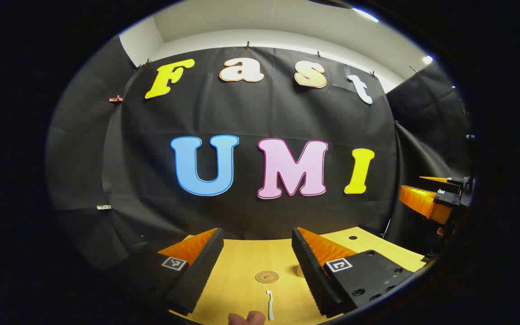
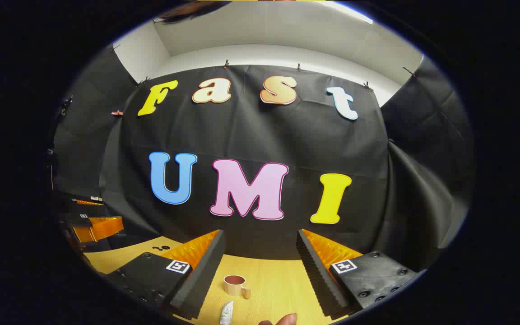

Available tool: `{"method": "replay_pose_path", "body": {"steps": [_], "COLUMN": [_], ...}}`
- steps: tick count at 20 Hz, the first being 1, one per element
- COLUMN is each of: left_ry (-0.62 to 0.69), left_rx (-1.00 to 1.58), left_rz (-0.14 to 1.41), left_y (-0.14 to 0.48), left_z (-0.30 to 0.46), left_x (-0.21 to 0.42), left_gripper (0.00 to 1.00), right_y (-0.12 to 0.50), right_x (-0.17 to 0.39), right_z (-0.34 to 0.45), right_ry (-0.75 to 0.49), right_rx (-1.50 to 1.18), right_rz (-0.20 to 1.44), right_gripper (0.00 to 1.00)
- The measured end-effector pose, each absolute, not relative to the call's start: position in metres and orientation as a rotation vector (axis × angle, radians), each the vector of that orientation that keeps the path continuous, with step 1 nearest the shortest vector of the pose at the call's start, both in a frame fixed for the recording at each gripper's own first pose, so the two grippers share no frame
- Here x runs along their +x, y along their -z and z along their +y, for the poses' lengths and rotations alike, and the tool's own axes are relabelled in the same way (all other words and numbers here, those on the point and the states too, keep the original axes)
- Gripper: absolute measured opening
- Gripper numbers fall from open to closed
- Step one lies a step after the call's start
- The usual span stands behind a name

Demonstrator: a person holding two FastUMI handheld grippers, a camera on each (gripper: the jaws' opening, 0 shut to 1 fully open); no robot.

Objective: Put the toothbrush and toothpaste on the desktop into the cup, then pick up the cup and place it on the coaster on the desktop.

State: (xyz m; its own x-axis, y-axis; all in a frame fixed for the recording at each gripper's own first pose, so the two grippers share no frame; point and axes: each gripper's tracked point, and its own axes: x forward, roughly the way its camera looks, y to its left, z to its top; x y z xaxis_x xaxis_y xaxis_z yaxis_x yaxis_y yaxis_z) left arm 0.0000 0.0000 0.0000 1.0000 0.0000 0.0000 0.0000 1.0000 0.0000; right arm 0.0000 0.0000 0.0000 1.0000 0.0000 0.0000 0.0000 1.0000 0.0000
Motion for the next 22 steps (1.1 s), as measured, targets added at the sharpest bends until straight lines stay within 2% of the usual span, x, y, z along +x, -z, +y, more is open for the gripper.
{"method": "replay_pose_path", "body": {"steps": [2,15,19,22], "left_ry": [0.0,-0.004,-0.016,-0.028], "left_rx": [0.001,-0.006,-0.023,-0.032], "left_rz": [0.006,0.025,0.046,0.067], "left_y": [0.002,0.014,0.023,0.034], "left_z": [0.002,0.023,0.032,0.04], "left_x": [0.002,0.013,0.016,0.015], "left_gripper": [0.96,0.96,0.96,0.96], "right_y": [0.004,0.042,0.094,0.152], "right_x": [0.002,0.023,0.027,0.025], "right_z": [0.005,0.036,0.048,0.065], "right_ry": [-0.007,-0.048,-0.085,-0.14], "right_rx": [-0.004,-0.021,-0.049,-0.07], "right_rz": [0.01,0.113,0.284,0.479], "right_gripper": [0.94,0.96,0.97,0.97]}}
